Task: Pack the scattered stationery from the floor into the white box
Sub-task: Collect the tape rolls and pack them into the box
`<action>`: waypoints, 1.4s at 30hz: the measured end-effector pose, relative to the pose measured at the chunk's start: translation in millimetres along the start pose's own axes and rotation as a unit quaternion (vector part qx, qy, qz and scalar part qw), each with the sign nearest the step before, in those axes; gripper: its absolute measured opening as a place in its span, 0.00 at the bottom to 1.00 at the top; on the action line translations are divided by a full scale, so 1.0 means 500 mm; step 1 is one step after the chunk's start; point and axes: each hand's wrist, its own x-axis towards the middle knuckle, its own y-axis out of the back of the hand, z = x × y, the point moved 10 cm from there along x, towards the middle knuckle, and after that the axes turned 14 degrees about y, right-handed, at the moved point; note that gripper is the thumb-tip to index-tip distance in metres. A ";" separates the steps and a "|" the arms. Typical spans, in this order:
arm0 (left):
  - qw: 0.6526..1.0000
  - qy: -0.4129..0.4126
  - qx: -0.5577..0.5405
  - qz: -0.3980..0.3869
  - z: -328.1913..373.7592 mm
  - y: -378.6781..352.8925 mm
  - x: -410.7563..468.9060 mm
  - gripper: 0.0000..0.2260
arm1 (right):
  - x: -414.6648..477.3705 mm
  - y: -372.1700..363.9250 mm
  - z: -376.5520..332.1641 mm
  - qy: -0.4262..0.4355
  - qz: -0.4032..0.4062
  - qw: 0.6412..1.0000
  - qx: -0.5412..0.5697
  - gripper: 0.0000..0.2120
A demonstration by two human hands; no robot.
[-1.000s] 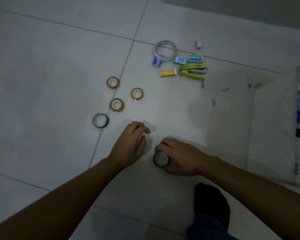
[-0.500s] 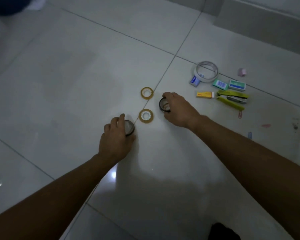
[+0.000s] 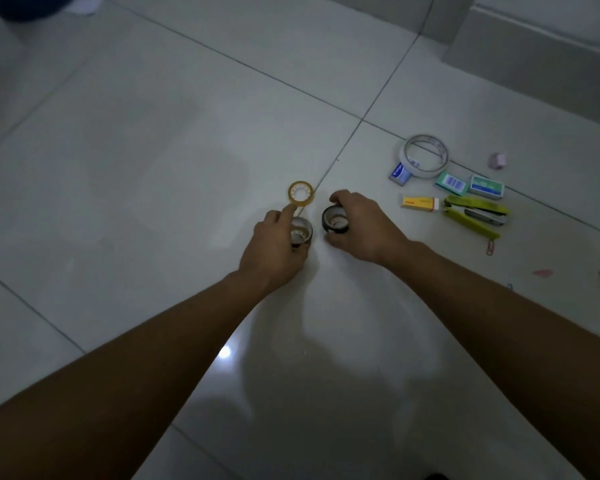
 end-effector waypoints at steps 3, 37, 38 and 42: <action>1.000 -0.003 0.019 -0.021 -0.008 -0.018 0.001 0.29 | 0.045 0.025 -0.019 0.005 0.029 0.999 0.014 0.31; 0.973 -0.180 -0.106 -0.098 0.276 -0.046 -0.172 0.19 | -0.374 0.141 0.017 -0.160 0.141 0.965 0.154 0.18; 0.967 -0.199 -0.117 -0.111 0.313 -0.053 -0.195 0.18 | -0.412 0.164 0.010 -0.166 0.170 0.957 0.166 0.16; 0.934 -0.266 -0.170 -0.167 0.459 -0.070 -0.294 0.17 | -0.595 0.273 0.007 -0.240 0.297 0.911 0.159 0.20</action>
